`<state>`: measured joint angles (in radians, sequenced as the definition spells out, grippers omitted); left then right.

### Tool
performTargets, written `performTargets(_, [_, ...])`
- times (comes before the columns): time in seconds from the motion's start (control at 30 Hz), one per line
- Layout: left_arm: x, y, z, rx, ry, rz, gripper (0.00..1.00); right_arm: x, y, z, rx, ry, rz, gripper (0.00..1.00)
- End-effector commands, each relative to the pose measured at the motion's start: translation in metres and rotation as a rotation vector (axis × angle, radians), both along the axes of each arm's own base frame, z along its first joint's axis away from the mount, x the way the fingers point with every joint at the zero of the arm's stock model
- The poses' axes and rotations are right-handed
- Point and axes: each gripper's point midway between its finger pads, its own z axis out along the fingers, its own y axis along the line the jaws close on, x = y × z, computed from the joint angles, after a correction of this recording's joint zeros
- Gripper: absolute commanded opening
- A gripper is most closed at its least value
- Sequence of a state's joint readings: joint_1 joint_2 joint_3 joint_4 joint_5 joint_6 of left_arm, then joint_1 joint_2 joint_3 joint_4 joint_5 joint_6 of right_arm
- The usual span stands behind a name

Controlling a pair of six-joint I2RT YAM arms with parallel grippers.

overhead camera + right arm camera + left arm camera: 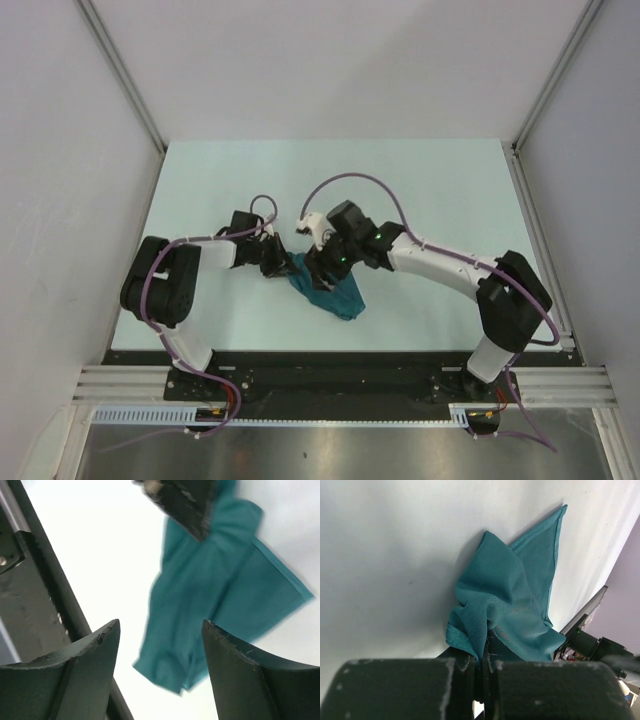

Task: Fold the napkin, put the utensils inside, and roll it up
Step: Roll the napkin with the utensil

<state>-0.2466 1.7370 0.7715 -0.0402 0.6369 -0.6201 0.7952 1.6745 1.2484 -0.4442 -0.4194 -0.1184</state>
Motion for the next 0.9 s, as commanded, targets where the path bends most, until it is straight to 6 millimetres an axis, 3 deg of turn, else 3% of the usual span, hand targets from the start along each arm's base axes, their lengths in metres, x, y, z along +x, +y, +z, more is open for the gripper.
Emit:
performTargets(0.0, [0.001, 0.010, -0.003, 0.081, 0.022, -0.009, 0.00, 0.001, 0.010, -0.016, -0.096, -0.184, -0.083, 0.72])
performTargets(0.17, [0.003, 0.011, -0.003, 0.097, 0.034, -0.021, 0.00, -0.020, 0.017, -0.044, -0.184, -0.213, -0.029, 0.71])
performTargets(0.37, [0.006, 0.010, -0.001, 0.098, 0.027, -0.021, 0.00, -0.024, 0.008, -0.079, -0.271, -0.177, -0.011, 0.67])
performTargets(0.43, [0.006, 0.010, -0.001, 0.095, 0.029, -0.020, 0.00, -0.021, 0.004, -0.087, -0.282, -0.149, -0.021, 0.60])
performTargets(0.47, [0.006, 0.010, -0.002, 0.095, 0.027, -0.020, 0.00, -0.021, 0.001, -0.094, -0.291, -0.128, -0.023, 0.51])
performTargets(0.63, [0.012, 0.004, 0.009, 0.048, -0.009, -0.025, 0.01, -0.021, 0.002, -0.091, -0.159, 0.041, -0.004, 0.21])
performTargets(0.67, [0.014, 0.003, 0.012, 0.040, -0.023, -0.023, 0.10, -0.032, 0.006, -0.088, -0.105, 0.115, 0.040, 0.12])
performTargets(0.7, [0.020, 0.004, 0.019, 0.034, -0.058, -0.010, 0.36, -0.034, 0.007, -0.088, -0.079, 0.153, 0.049, 0.08])
performTargets(0.8, [0.035, 0.018, 0.039, 0.051, -0.142, 0.056, 0.72, -0.039, 0.003, -0.087, 0.013, 0.309, 0.070, 0.00])
performTargets(0.87, [0.045, 0.024, 0.051, 0.052, -0.206, 0.092, 0.83, -0.045, 0.001, -0.084, 0.077, 0.423, 0.093, 0.00])
